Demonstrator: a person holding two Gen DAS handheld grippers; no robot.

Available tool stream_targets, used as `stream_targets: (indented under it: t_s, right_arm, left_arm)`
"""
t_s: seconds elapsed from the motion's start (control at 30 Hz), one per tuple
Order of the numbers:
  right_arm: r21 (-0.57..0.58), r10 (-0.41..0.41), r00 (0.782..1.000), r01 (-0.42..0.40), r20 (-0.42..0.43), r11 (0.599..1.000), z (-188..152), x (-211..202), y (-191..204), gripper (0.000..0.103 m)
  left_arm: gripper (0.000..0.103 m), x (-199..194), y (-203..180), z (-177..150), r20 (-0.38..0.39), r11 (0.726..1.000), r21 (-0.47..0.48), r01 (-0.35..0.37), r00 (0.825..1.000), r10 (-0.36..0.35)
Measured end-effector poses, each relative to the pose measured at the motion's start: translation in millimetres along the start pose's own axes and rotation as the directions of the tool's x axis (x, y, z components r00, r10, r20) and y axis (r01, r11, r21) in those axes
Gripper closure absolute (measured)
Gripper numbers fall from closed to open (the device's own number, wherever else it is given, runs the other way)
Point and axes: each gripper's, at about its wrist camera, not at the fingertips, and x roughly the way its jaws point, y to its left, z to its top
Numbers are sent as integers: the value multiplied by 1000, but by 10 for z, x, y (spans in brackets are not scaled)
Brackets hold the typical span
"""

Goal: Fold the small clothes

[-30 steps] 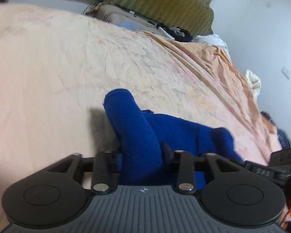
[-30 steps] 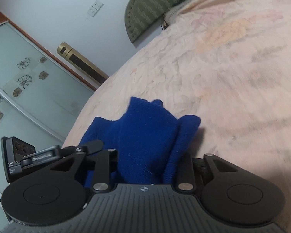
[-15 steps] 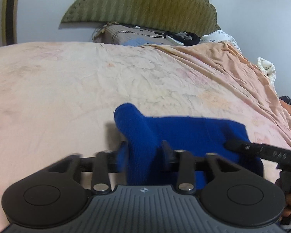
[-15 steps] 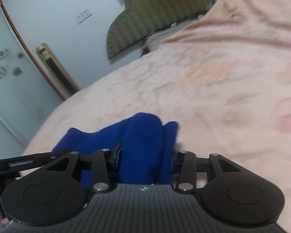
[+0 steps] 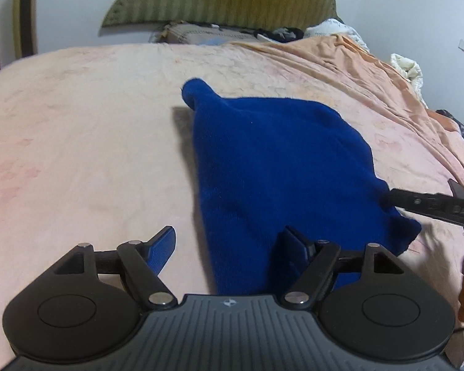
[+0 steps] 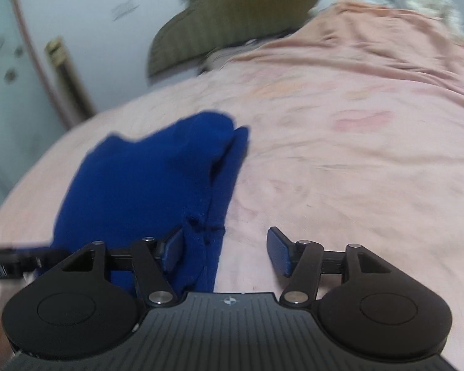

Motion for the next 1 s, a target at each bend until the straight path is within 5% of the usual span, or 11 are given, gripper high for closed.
stream_targets:
  t_s: [0.13,0.27,0.5,1.0]
  right_arm:
    - [-23,22,999,-21,46,1000,-112,-174,184,32]
    - [-74,-74,997,75,19,994,-203,-111,326,30]
    - [-189,-99,992,111,74,976,-334,-296,566,8]
    - [-249,-85,995,95,51,964,-550,-436,856,2]
  left_arm:
    - [27,-22,-101,-46,4,997,16,-73,997,73]
    - [20,-60,-143,-96,7,995,-4,-98,995,98]
    - [18,-132,-171,-192,32,989,-29,-147,988,148]
    - [18,-285,-181,-440,43,986,16,-164,986,163]
